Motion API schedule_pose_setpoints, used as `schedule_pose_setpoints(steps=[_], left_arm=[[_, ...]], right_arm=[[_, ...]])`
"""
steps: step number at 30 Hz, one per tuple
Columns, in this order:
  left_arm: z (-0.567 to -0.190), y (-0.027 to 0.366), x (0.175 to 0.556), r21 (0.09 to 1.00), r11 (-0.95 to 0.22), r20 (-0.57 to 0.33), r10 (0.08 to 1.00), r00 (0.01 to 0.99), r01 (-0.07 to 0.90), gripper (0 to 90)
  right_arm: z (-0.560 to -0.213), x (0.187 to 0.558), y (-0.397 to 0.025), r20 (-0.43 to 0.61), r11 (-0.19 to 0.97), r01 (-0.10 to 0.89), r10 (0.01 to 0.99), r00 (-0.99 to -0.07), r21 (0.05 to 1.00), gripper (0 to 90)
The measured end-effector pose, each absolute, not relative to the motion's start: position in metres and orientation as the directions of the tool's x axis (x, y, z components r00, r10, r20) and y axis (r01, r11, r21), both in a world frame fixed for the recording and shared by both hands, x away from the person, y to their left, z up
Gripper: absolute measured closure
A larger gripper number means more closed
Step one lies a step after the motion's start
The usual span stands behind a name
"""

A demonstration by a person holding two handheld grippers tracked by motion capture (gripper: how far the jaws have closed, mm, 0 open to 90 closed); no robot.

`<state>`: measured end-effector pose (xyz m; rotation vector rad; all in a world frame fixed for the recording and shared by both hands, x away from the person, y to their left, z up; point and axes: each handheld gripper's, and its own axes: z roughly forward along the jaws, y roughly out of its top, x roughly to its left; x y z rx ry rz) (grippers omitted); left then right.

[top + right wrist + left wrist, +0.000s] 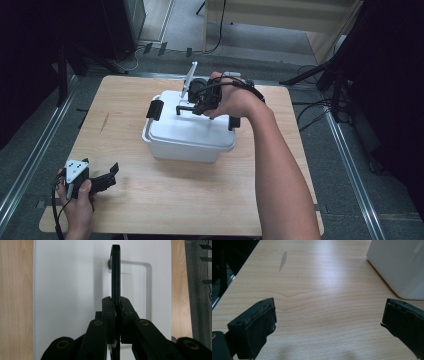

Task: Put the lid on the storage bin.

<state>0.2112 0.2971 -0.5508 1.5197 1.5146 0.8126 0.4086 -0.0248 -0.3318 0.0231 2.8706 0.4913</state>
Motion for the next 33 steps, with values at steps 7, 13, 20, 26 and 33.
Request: schedule_pose_setpoints(steps=[7, 13, 20, 26, 33], left_arm=[[-0.551, 0.297, 0.211, 0.885, 0.067, -0.109, 0.992, 0.066, 0.460, 0.0], [-0.551, 0.297, 0.211, 0.885, 0.063, -0.106, 0.992, 0.068, 0.461, 0.0], [-0.551, 0.297, 0.211, 0.885, 0.063, -0.106, 0.992, 0.068, 0.461, 0.0], [-0.551, 0.297, 0.211, 0.885, 0.062, -0.105, 0.992, 0.069, 0.462, 0.0], [-0.551, 0.297, 0.211, 0.885, 0.065, -0.109, 0.992, 0.068, 0.462, 0.0]], right_arm=[[-0.338, 0.412, -0.009, -0.231, 0.946, -0.041, 0.036, -0.972, 0.321, 85.2], [-0.339, 0.414, -0.003, -0.236, 0.944, -0.032, 0.050, -0.970, 0.328, 85.1], [-0.343, 0.414, 0.000, -0.241, 0.946, -0.043, 0.038, -0.970, 0.323, 85.1], [-0.346, 0.413, 0.001, -0.244, 0.946, -0.040, 0.042, -0.969, 0.321, 85.0], [-0.349, 0.414, 0.003, -0.238, 0.947, -0.035, 0.044, -0.970, 0.320, 83.5]])
